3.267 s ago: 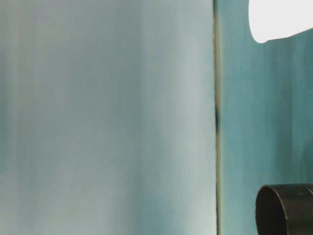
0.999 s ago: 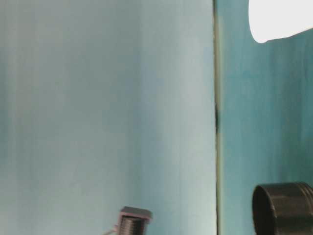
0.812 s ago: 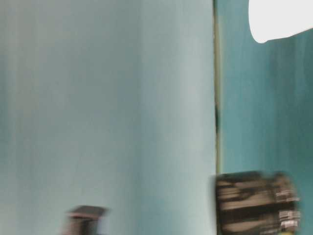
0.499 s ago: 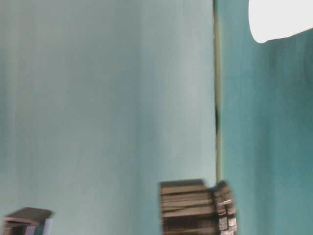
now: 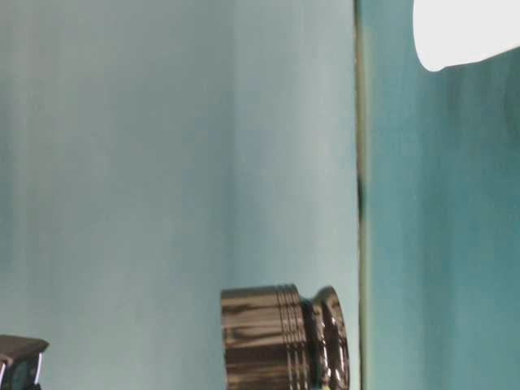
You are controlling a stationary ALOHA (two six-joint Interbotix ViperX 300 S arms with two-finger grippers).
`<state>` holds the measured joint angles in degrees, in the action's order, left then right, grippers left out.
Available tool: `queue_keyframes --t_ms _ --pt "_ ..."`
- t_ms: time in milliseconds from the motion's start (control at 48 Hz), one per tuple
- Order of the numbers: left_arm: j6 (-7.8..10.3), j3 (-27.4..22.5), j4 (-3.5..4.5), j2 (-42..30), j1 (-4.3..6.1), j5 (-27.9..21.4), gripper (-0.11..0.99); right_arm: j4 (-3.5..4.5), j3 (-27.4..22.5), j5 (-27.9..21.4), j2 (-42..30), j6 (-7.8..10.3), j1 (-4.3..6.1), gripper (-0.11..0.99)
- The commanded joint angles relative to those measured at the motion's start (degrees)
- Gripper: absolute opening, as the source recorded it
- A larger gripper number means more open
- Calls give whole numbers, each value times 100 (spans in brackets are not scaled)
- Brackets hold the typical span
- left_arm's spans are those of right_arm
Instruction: Put the paper cup into the moved red handle cup holder.
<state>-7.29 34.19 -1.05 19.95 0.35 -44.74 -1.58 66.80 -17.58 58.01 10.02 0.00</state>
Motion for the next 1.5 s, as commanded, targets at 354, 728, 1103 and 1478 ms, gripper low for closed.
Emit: queue_keyframes --t_ms 354,728,1103,1478 --pt "606 -1248 -18 -1090 -114 141 26 9 -79 26 -44 53 18 -10" --pt "782 -1652 -26 -1556 -123 193 26 9 -79 26 -18 44 18 -10" --pt "712 -1125 -18 -2083 -79 949 26 9 -79 26 -18 35 79 -10" --pt "703 -809 -18 -2435 -70 1485 26 9 -62 26 -18 35 88 -10"
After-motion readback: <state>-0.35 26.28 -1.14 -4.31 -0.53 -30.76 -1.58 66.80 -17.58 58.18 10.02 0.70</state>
